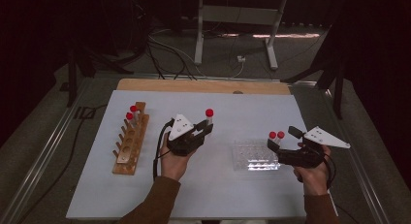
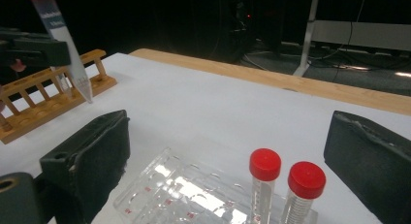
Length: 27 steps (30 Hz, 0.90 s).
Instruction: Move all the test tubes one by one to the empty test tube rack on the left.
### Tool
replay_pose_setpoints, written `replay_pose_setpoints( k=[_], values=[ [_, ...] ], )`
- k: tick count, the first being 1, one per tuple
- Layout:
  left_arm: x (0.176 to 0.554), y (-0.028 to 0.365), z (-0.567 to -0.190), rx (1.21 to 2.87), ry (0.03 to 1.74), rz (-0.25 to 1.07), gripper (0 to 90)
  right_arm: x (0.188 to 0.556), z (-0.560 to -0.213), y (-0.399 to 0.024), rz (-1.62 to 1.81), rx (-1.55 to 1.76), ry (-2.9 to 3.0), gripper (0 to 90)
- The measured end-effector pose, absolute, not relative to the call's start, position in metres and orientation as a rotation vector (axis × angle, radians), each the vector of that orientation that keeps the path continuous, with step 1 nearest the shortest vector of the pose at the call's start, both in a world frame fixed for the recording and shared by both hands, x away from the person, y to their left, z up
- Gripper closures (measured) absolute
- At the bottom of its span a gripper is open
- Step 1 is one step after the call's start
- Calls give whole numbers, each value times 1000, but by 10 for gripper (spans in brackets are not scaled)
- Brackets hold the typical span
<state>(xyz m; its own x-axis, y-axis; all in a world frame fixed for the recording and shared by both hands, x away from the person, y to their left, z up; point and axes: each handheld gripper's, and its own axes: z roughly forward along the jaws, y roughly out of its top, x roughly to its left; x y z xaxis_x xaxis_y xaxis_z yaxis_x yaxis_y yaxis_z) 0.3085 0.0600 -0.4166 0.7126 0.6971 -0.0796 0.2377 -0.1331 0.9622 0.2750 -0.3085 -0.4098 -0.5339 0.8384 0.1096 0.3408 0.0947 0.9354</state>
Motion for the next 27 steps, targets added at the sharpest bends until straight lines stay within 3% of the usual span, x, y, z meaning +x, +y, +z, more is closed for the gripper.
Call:
replay_pose_setpoints(
  k=[27],
  values=[
    [306, 130, -409, 1611, 883, 529, 767, 274, -410, -320, 1454, 1170, 1893, 22]
  ],
)
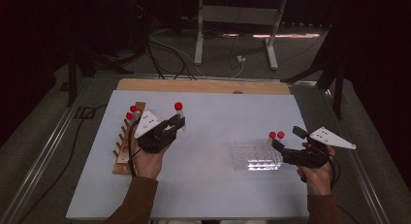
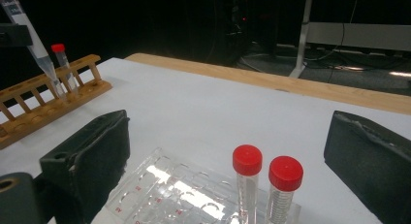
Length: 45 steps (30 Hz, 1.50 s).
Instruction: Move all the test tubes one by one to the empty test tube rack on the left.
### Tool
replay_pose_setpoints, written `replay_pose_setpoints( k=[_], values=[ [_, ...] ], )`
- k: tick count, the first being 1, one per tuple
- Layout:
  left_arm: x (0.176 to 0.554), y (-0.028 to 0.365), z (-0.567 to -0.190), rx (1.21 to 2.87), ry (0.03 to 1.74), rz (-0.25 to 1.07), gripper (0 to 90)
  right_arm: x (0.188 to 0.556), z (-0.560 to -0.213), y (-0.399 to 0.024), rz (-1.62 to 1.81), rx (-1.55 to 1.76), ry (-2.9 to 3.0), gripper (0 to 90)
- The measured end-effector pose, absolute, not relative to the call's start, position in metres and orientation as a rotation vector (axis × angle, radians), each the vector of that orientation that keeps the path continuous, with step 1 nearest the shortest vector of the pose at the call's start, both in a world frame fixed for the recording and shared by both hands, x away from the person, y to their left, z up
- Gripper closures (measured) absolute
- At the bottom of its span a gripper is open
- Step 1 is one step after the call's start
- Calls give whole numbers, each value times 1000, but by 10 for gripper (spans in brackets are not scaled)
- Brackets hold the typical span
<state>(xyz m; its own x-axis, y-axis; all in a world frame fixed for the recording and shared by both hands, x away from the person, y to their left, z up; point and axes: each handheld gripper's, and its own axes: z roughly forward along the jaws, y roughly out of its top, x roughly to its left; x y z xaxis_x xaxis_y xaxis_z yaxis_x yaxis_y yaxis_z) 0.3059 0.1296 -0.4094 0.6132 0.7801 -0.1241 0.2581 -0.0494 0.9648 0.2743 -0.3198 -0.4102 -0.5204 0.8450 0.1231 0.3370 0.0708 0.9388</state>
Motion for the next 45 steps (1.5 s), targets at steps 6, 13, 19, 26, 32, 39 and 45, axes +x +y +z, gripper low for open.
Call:
replay_pose_setpoints(
  k=[6, 13, 19, 26, 32, 39, 45],
  values=[
    [304, 147, -408, 1591, 912, 551, 768, 275, -411, -320, 1452, 1171, 1894, 22],
    [301, 169, -405, 1570, 948, 586, 768, 274, -411, -322, 1463, 1174, 1888, 23],
    [297, 188, -402, 1554, 976, 614, 768, 275, -411, -322, 1465, 1174, 1888, 23],
    [294, 208, -402, 1543, 1012, 653, 768, 274, -412, -323, 1469, 1176, 1888, 23],
    [293, 222, -406, 1553, 1030, 674, 767, 274, -411, -323, 1469, 1173, 1887, 23],
    [292, 235, -410, 1559, 1049, 691, 767, 274, -412, -323, 1469, 1169, 1889, 23],
    [293, 241, -414, 1574, 1066, 704, 767, 274, -411, -323, 1472, 1165, 1891, 23]
  ],
)
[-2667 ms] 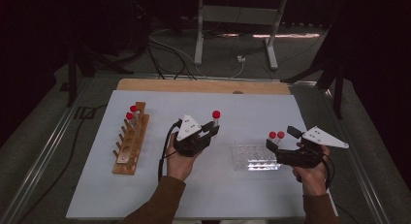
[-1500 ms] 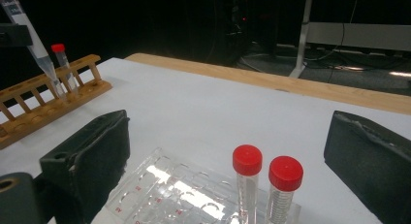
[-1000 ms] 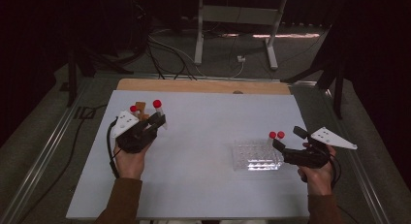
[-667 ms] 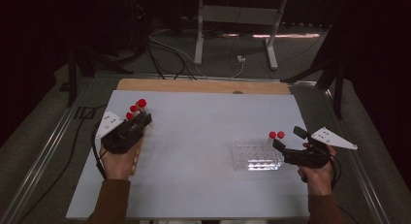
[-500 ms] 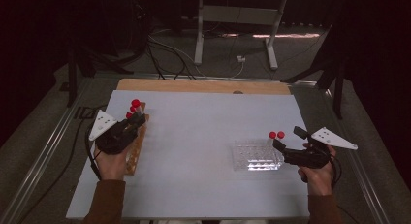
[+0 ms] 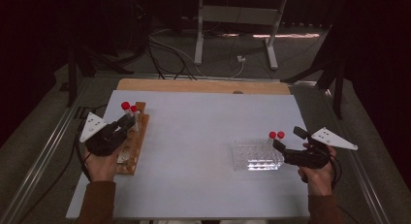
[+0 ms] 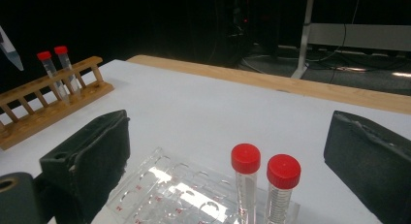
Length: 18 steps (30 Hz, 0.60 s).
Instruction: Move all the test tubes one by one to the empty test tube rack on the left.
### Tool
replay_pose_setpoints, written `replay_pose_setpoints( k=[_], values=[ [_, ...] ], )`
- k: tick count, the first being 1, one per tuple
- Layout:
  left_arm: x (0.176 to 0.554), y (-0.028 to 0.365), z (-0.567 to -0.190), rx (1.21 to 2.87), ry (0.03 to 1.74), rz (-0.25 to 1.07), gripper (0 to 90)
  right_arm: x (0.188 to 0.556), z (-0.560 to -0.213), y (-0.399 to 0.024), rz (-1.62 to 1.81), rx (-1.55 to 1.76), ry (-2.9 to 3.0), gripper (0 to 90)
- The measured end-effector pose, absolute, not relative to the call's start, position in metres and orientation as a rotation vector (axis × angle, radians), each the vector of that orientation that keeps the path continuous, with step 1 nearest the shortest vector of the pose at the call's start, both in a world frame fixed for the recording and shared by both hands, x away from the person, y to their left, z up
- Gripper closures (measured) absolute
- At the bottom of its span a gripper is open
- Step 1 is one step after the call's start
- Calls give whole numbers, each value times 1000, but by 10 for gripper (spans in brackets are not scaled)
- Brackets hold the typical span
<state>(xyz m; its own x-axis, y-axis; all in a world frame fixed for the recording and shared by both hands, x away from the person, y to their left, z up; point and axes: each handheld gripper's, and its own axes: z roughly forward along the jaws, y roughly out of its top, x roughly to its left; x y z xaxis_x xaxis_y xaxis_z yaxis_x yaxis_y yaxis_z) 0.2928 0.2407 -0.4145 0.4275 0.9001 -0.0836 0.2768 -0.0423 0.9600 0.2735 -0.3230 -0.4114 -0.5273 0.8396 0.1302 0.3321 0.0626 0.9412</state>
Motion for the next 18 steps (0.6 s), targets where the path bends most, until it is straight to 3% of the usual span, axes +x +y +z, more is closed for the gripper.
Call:
replay_pose_setpoints(
  k=[18],
  values=[
    [300, 250, -436, 1594, 1136, 730, 766, 273, -411, -324, 1474, 1168, 1889, 23]
  ],
)
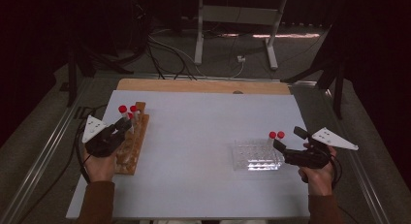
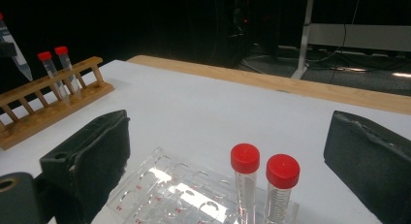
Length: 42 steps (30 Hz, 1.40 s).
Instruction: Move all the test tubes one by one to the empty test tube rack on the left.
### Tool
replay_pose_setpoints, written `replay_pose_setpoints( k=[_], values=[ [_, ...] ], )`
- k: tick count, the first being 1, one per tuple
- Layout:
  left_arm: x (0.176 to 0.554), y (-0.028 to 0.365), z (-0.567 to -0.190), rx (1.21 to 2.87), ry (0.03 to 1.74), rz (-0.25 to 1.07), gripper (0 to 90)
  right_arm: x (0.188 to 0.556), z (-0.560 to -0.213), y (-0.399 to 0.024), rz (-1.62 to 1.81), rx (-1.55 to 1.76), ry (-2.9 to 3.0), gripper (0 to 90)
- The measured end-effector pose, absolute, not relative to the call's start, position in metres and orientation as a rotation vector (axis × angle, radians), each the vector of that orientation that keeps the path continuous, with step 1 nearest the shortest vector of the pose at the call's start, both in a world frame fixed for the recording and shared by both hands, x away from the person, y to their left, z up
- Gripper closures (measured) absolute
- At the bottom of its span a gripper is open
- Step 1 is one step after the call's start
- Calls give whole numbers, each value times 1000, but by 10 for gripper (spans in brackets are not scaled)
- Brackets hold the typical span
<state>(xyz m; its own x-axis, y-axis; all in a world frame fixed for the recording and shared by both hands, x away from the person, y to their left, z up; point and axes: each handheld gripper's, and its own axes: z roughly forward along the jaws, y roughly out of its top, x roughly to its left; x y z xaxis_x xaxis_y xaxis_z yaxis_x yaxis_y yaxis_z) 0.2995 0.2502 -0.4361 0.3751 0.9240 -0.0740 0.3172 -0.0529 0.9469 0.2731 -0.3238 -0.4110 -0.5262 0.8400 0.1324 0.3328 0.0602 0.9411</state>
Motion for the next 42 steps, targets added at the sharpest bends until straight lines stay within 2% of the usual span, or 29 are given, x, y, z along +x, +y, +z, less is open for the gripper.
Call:
replay_pose_setpoints(
  k=[42],
  values=[
    [307, 252, -469, 1732, 1240, 677, 751, 273, -412, -323, 1476, 1162, 1893, 24]
  ],
)
